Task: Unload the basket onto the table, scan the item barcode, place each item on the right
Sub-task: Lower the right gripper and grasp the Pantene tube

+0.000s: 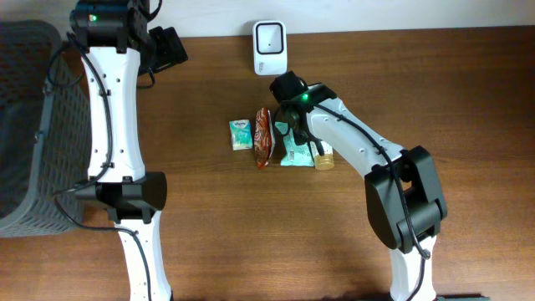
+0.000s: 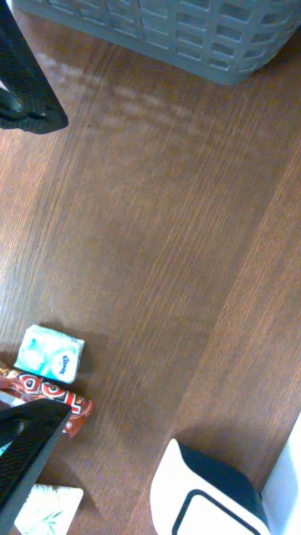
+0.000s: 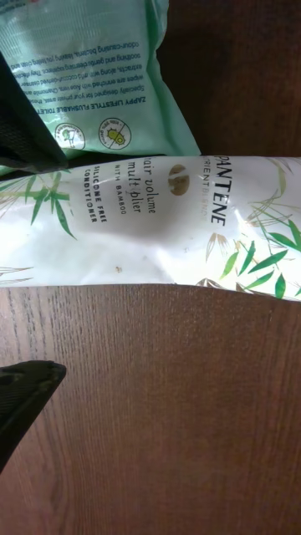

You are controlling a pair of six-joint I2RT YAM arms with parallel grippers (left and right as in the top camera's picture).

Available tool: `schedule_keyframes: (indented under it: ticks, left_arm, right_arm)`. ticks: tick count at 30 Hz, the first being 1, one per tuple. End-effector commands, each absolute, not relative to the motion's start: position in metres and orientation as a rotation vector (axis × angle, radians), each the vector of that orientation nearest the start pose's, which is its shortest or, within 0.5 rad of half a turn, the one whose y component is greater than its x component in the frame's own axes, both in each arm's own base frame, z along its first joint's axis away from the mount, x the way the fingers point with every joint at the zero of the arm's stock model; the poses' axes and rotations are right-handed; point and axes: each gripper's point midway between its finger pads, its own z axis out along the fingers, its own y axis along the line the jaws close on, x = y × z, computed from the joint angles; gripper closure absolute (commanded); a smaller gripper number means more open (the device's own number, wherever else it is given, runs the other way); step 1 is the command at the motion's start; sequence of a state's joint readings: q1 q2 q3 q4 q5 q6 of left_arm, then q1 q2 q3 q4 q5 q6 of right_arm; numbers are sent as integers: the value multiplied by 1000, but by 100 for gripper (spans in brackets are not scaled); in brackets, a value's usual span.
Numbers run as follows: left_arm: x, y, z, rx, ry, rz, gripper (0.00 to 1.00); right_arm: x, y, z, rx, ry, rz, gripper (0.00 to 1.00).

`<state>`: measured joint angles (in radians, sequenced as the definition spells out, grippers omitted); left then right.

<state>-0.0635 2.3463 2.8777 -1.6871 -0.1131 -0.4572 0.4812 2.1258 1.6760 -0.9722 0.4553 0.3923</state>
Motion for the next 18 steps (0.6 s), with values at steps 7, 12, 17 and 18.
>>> schedule_keyframes:
  ticks: [7,12,17,18]
  left_arm:
    - [484,-9,257,-563,2643,15,1]
    - [484,-9,257,-563,2643,15,1]
    - [484,-9,257,-563,2643,15,1]
    - [484,-9,257,-563,2643,15,1]
  right_arm:
    - [424,146,56,-79,2785,-457,30]
    - [421,144,42,-81,2785,-459,29]
    - [418,136,35,-80,2769,-513,29]
    - [419,136,35,-79,2768,-512,29]
